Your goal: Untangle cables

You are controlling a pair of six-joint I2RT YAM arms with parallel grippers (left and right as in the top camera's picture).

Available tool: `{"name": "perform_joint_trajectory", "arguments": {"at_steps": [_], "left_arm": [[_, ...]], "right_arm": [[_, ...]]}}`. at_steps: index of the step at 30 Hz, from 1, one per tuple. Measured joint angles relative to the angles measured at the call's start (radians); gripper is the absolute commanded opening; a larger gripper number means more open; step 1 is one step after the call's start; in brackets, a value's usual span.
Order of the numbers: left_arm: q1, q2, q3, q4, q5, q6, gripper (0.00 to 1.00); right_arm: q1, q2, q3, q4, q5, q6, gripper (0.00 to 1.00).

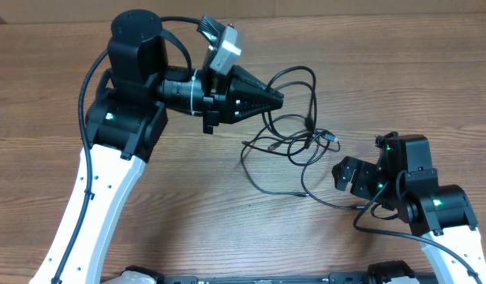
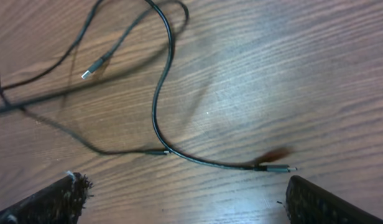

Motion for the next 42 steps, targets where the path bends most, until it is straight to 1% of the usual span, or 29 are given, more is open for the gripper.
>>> {"name": "perform_joint_trajectory", "arguments": {"at_steps": [2, 3, 4, 5, 6, 7, 8, 11, 13, 16, 20, 24, 26, 29, 32, 35, 36, 40, 42], "left_arm": [[0.001, -0.001, 0.003, -0.079, -0.050, 0.000, 0.08], [0.001, -0.001, 0.006, -0.144, -0.099, 0.006, 0.12], [0.001, -0.001, 0.008, -0.232, -0.172, 0.024, 0.23], [0.001, -0.001, 0.009, -0.307, -0.257, 0.034, 0.31], [0.000, -0.001, 0.010, -0.372, -0.353, 0.039, 0.45], [-0.002, 0.000, 0.010, -0.445, -0.469, 0.042, 0.98], [-0.002, 0.002, 0.007, -0.533, -0.634, 0.034, 1.00], [-0.004, 0.034, 0.008, -0.719, -0.979, -0.028, 1.00], [-0.003, 0.076, 0.006, -0.803, -1.139, -0.072, 1.00], [-0.001, 0.171, 0.005, -0.885, -1.297, -0.110, 1.00], [-0.003, 0.257, 0.005, -0.905, -1.309, -0.128, 1.00], [-0.023, 0.328, 0.005, -0.896, -1.231, -0.115, 1.00], [-0.044, 0.360, 0.005, -0.887, -1.167, -0.075, 1.00], [-0.090, 0.398, 0.005, -0.877, -1.078, 0.019, 1.00], [-0.173, 0.432, 0.005, -0.877, -1.016, 0.149, 1.00], [-0.263, 0.450, 0.005, -0.877, -0.962, 0.294, 1.00], [-0.303, 0.450, 0.005, -0.877, -0.941, 0.360, 1.00], [-0.386, 0.450, 0.005, -0.877, -0.954, 0.456, 1.00], [-0.402, 0.450, 0.004, -0.876, -0.970, 0.477, 0.94]], "right_arm": [[0.000, 0.000, 0.000, 0.010, -0.001, 0.000, 1.00], [0.000, 0.000, 0.000, 0.011, -0.003, 0.000, 1.00], [0.000, 0.000, 0.000, 0.011, -0.009, 0.000, 1.00], [0.000, 0.000, 0.000, 0.012, -0.011, 0.000, 1.00], [0.000, 0.000, 0.000, 0.010, -0.015, 0.001, 1.00], [0.000, 0.000, 0.000, 0.010, -0.018, 0.001, 1.00], [0.000, 0.000, 0.000, 0.011, -0.020, 0.000, 1.00], [0.000, 0.000, 0.000, 0.011, -0.021, 0.000, 1.00], [0.000, -0.001, 0.000, 0.013, -0.023, 0.000, 1.00], [0.000, -0.001, 0.000, 0.014, -0.024, 0.000, 1.00], [0.000, -0.001, 0.000, 0.013, -0.024, 0.000, 1.00], [0.000, -0.001, 0.000, 0.004, -0.024, 0.000, 1.00], [0.000, -0.001, 0.000, 0.003, -0.024, 0.000, 1.00], [0.000, -0.001, 0.000, 0.003, -0.024, 0.000, 1.00], [0.000, -0.001, 0.000, 0.004, -0.021, 0.003, 1.00], [-0.002, -0.001, 0.000, 0.003, 0.026, 0.061, 1.00], [-0.008, -0.001, 0.000, 0.003, 0.053, 0.091, 1.00], [-0.056, -0.001, 0.000, 0.014, 0.099, 0.166, 1.00], [-0.101, -0.001, 0.000, 0.016, 0.113, 0.182, 1.00]]}}
